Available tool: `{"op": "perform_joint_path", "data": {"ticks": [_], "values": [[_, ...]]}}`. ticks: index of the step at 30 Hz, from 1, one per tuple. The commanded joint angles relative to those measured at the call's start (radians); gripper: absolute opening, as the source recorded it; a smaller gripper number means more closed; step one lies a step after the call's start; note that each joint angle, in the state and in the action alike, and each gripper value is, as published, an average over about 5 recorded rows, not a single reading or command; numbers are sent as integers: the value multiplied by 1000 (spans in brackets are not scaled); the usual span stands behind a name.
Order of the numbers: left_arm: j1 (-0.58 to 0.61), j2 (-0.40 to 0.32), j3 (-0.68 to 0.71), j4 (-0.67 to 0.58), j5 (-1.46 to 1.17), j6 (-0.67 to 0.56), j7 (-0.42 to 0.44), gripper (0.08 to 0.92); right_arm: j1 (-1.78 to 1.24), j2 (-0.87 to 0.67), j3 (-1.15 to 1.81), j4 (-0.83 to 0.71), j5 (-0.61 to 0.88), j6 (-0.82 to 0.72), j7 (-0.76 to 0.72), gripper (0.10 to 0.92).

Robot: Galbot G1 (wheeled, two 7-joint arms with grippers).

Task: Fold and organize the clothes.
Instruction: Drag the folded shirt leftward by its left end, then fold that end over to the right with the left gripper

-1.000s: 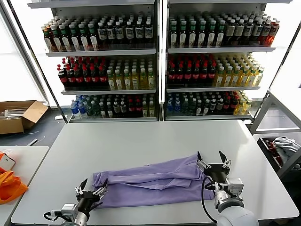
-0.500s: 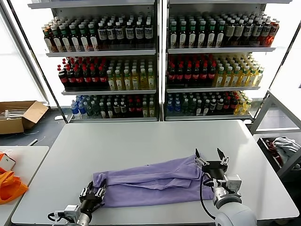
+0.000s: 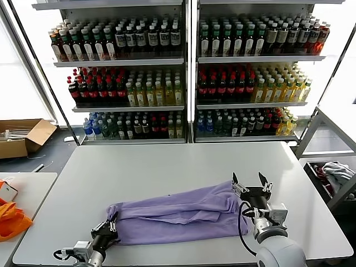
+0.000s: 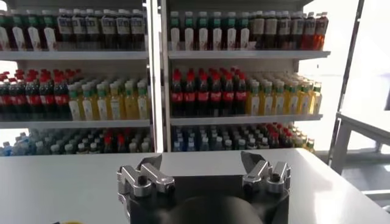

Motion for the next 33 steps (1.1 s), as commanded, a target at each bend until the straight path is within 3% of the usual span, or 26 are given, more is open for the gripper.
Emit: {"op": "perform_joint_path", "data": {"ticks": [1,8,12,15,26,33], "values": [[5,172,-358,-76,-21,-31,25,111,19,-10,-1,-3,10,-2,3,823],[-35,425,-636,79,68,-62,86,111,41,3,-21,7,12,-17,11,823],[-25,487,-641,115,90,-78,104,111,37,11,-14,15,9,-21,6,823],[-26,449,-544,70,61,-60,103,111,23,25,-14,25,-8,-24,-3,823],[-77,186,-49,-31,15,-2,78,111,-71,76,-5,91,-74,-22,-7,823],[-124,133,87,-62,-21,28,47,111,-149,93,9,123,-114,-10,-2,823]]}}
